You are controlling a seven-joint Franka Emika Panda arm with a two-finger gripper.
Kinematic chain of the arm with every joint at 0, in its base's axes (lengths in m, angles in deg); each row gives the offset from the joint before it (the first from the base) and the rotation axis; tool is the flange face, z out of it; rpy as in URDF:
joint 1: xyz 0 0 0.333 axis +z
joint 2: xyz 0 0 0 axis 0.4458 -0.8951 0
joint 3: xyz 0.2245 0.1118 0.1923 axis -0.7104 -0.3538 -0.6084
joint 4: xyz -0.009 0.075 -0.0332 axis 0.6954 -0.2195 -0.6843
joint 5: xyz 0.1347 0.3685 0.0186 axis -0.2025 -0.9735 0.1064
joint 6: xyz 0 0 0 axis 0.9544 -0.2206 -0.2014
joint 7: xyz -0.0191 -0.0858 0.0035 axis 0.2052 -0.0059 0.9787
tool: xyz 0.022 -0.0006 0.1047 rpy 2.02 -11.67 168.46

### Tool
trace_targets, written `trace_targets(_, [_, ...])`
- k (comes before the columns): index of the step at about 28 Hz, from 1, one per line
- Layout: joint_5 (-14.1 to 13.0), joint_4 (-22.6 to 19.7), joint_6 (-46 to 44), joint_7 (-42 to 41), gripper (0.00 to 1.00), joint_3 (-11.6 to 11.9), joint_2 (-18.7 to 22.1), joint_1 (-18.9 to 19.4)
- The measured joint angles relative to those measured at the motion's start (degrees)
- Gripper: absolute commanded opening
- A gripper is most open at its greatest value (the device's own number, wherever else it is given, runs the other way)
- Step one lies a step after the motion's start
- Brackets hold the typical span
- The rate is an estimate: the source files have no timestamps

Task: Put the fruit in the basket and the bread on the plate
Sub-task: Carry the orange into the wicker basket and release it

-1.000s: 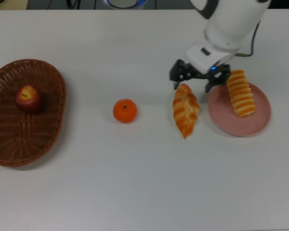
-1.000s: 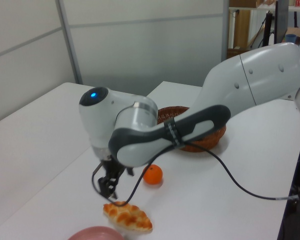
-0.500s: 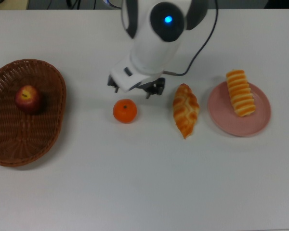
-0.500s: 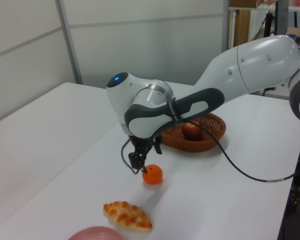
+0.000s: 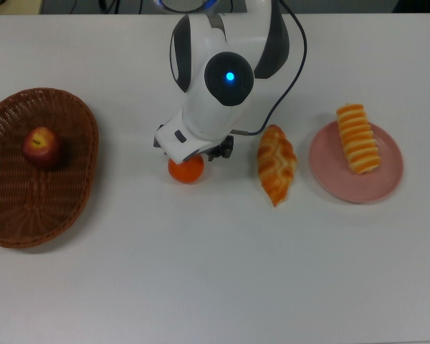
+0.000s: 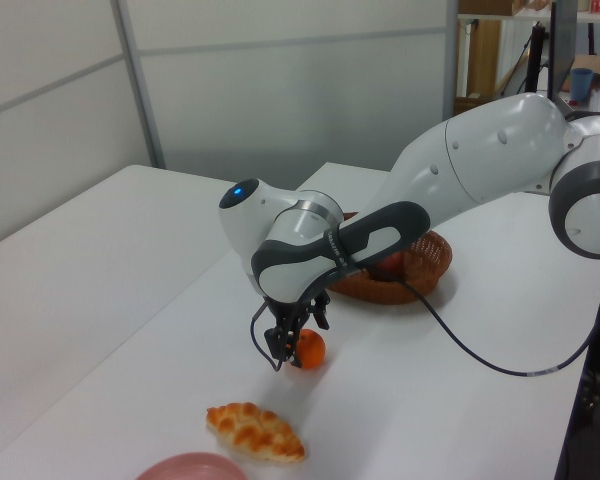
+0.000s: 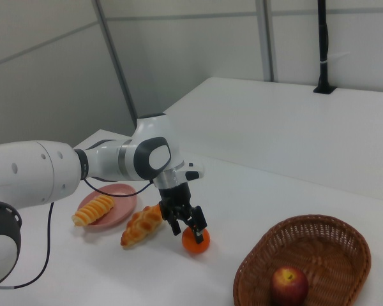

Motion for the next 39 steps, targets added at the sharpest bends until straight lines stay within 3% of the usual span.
trace_targets(4, [0.03,0.04,0.27,-0.51,0.29,0.04,0.01,-0.51])
trace_targets(12, [0.03,0.07,0.38,-5.62,0.12,0.06,0.14,-2.10])
trace_targets(14, [0.03,0.07,0.39,-5.83,0.01,0.06,0.15,-2.13])
trace_targets(24, [0.03,0.22,0.71,-6.07,0.00,0.06,0.22,-2.14])
trace_targets(30, [0.02,2.65,1.23,-6.33,0.01,0.20,2.46,-3.42])
trace_targets(35, [0.02,4.48,1.23,-9.29,0.03,0.31,7.35,-7.21])
trace_targets(39, [0.03,4.90,1.46,-12.18,0.03,0.41,9.82,-12.57])
